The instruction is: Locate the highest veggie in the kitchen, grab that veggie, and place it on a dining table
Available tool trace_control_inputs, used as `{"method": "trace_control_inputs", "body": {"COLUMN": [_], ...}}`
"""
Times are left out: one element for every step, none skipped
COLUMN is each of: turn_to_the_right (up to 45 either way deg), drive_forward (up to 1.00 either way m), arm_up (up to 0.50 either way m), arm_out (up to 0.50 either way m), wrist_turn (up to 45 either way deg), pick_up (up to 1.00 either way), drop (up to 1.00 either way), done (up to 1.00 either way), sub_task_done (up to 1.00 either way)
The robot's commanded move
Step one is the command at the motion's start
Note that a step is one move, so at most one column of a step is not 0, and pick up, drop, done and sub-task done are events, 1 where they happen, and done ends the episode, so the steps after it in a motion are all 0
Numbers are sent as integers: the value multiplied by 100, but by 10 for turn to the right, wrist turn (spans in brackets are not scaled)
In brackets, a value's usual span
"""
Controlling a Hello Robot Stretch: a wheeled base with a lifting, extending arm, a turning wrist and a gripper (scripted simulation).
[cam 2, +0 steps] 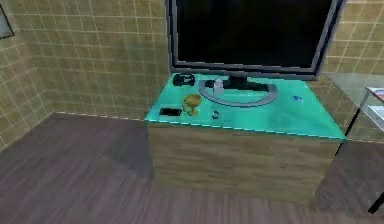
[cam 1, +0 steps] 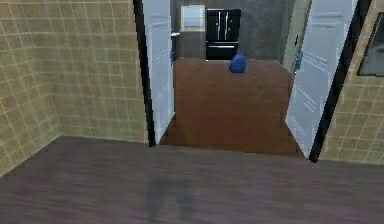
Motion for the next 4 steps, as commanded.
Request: {"method": "trace_control_inputs", "body": {"turn_to_the_right": [0, 0, 30, 0], "drive_forward": [100, 100, 0, 100], "arm_up": [0, 0, 0, 0], "arm_out": [0, 0, 0, 0], "wrist_turn": [0, 0, 0, 0], "pick_up": [0, 0, 0, 0], "drop": [0, 0, 0, 0], "done": [0, 0, 0, 0], "sub_task_done": [0, 0, 0, 0]}}
